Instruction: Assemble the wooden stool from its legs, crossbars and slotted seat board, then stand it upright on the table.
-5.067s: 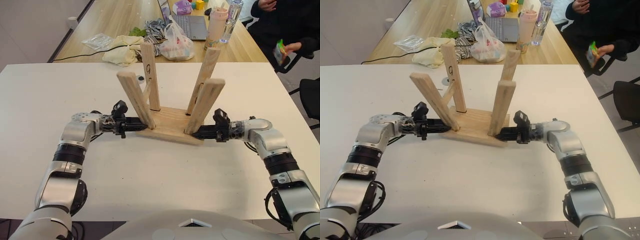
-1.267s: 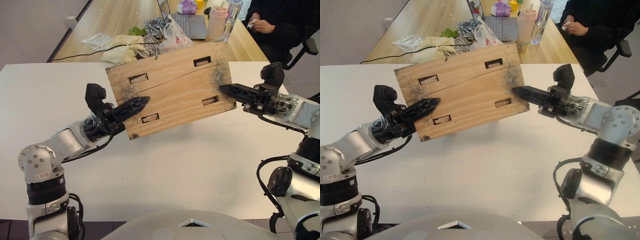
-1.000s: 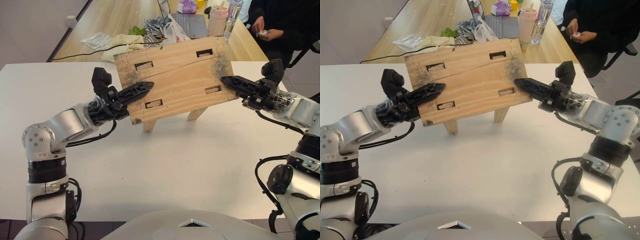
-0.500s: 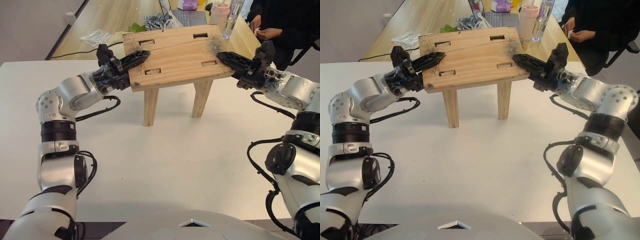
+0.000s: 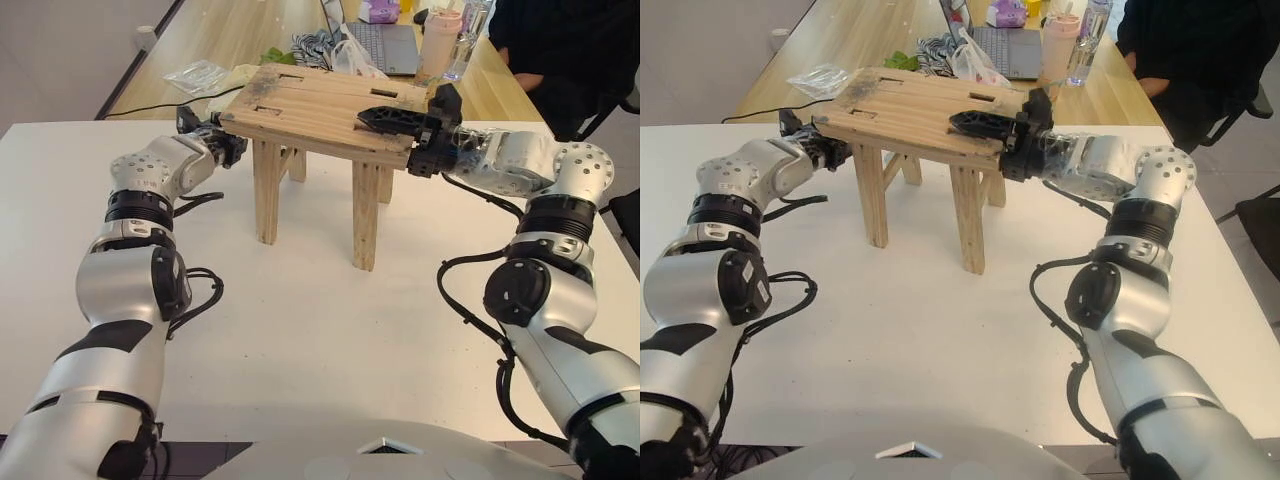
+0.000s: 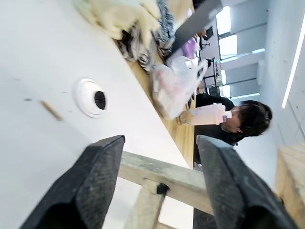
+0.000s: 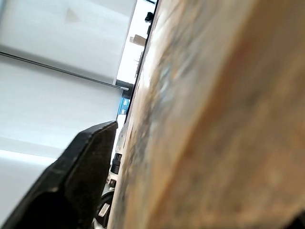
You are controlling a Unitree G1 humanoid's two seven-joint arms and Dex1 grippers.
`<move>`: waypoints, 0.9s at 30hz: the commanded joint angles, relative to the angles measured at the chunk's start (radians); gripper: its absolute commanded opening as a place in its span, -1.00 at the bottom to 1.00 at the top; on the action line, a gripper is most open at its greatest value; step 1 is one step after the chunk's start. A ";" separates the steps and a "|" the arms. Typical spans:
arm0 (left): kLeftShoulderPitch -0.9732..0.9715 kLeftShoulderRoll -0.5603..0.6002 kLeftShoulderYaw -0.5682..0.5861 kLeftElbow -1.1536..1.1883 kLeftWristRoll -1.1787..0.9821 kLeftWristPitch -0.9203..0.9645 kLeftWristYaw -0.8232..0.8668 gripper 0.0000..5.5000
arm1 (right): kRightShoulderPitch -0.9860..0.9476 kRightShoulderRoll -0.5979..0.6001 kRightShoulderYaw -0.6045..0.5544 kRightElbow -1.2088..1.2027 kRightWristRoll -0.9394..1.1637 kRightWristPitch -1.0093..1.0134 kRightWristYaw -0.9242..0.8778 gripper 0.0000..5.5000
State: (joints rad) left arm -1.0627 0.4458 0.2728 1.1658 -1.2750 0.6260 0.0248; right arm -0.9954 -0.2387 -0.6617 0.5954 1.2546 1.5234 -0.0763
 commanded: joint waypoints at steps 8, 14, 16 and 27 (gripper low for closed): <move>0.107 0.019 0.201 -0.150 0.213 -0.143 -0.197 0.29 | 0.207 -0.005 0.001 -0.308 0.024 -0.166 0.198 0.43; 0.396 -0.053 0.127 -0.451 0.447 -0.300 -0.227 -0.06 | 0.413 0.007 0.168 -0.568 -0.201 -0.472 0.352 0.33; 0.502 -0.089 0.095 -0.562 0.519 -0.335 -0.216 -0.17 | 0.489 0.009 0.246 -0.621 -0.315 -0.598 0.383 0.22; 0.880 -0.320 -0.077 -0.913 0.834 -0.494 -0.124 -0.76 | 0.873 0.207 0.517 -0.582 -0.951 -1.266 0.118 -0.46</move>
State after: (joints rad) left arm -0.2113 0.1589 0.2279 0.2894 -0.4803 0.1530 -0.1159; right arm -0.1323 -0.0453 -0.2018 0.0505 0.3464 0.3075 0.0365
